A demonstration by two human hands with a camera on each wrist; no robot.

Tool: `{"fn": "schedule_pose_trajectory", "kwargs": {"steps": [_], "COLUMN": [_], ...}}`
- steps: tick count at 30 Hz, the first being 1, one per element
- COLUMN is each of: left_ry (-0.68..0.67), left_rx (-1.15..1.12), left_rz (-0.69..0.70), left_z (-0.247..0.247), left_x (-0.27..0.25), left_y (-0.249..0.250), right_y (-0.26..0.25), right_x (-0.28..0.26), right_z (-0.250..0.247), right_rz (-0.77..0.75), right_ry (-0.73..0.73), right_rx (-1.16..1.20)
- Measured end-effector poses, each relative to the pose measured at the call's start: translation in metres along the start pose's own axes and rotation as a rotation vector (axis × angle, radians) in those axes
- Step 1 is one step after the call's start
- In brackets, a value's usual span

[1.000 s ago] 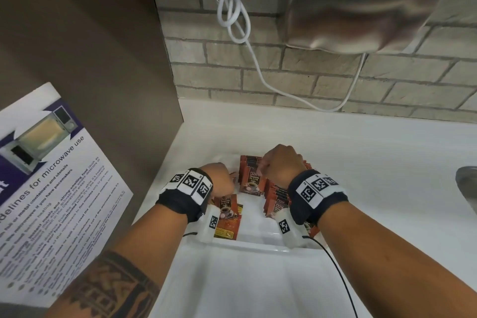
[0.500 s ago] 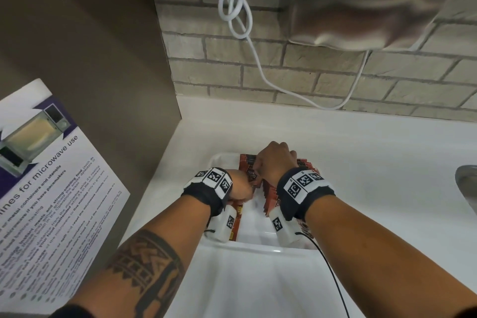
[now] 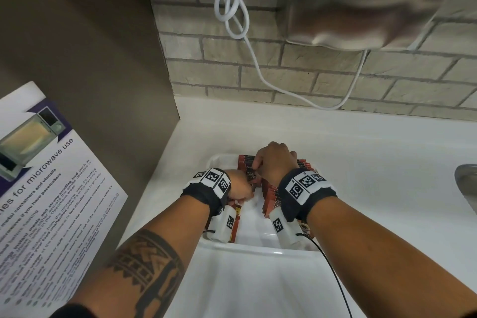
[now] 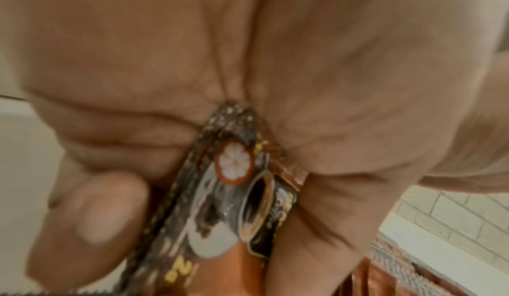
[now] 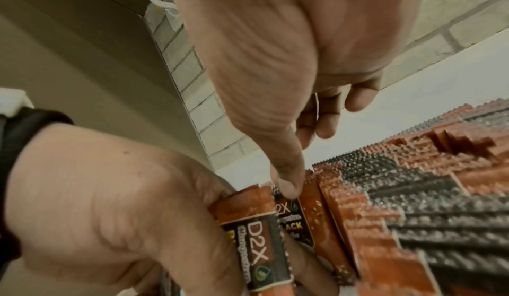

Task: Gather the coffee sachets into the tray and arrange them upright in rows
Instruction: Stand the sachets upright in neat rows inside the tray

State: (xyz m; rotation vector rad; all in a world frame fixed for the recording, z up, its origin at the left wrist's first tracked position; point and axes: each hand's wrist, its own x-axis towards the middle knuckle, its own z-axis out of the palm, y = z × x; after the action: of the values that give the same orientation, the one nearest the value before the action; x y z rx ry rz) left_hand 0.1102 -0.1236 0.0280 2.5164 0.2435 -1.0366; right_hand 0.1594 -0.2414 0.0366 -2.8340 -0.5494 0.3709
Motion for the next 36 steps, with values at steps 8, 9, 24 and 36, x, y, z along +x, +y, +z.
{"fn": "schedule_pose_trajectory", "kwargs": {"steps": [8,9,24,36], "left_ry": [-0.004,-0.009,-0.015,0.253], "left_rx": [-0.038,-0.054,-0.996,-0.773], "left_rz": [0.006,0.012,0.472,0.452], "left_z": [0.000,0.000,-0.003,-0.002], "left_x": [-0.009,-0.011,-0.037,-0.044], "left_y": [0.002,0.001,-0.037,-0.039], "right_y": [0.000,0.000,0.011,0.003], "right_x": [-0.007,-0.008,-0.034,-0.040], "right_z": [-0.010,-0.012,-0.032,-0.045], "right_rz": [-0.004,0.000,-0.093,-0.081], "right_ry": [-0.004,0.000,-0.051,0.028], "right_rx": [0.044,0.055,0.675,0.721]}}
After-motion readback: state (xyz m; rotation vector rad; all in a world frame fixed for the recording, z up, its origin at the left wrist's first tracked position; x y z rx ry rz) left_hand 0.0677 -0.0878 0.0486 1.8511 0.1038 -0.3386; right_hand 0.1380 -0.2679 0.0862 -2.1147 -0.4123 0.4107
